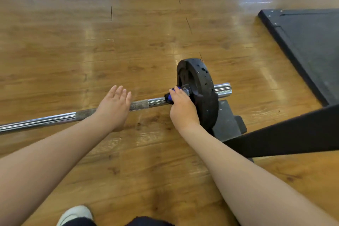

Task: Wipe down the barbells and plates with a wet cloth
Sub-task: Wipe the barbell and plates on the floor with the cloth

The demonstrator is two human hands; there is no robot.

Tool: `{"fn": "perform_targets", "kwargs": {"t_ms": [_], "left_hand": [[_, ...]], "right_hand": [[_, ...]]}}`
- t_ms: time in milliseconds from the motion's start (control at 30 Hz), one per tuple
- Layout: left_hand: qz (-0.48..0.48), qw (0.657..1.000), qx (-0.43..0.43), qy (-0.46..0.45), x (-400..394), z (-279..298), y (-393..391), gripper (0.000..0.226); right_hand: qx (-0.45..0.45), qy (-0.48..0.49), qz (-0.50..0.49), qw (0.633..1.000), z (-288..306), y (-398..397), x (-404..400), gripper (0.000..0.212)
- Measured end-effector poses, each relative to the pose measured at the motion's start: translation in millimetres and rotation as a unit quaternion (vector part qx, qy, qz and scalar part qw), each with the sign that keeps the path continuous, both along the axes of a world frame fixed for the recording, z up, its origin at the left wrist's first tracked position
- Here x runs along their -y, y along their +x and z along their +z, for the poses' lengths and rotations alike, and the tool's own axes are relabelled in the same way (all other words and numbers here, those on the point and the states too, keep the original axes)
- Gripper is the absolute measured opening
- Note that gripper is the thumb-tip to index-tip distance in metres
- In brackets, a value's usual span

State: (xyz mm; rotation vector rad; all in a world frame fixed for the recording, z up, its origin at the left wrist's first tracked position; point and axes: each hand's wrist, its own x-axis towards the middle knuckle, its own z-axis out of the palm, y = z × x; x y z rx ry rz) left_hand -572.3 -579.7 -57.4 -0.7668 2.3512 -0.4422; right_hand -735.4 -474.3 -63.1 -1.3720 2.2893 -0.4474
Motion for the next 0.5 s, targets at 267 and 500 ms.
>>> {"fn": "perform_targets", "kwargs": {"t_ms": [267, 500], "left_hand": [[0.006, 0.993, -0.108, 0.045, -20, 54, -7, 0.083], [0.024, 0.972, -0.211, 0.101, 0, 43, -39, 0.081]], "right_hand": [[0.000, 0.023, -0.001, 1.000, 14, 8, -6, 0.060], [-0.011, 0.027, 0.003, 1.000, 12, 5, -9, 0.062]]}}
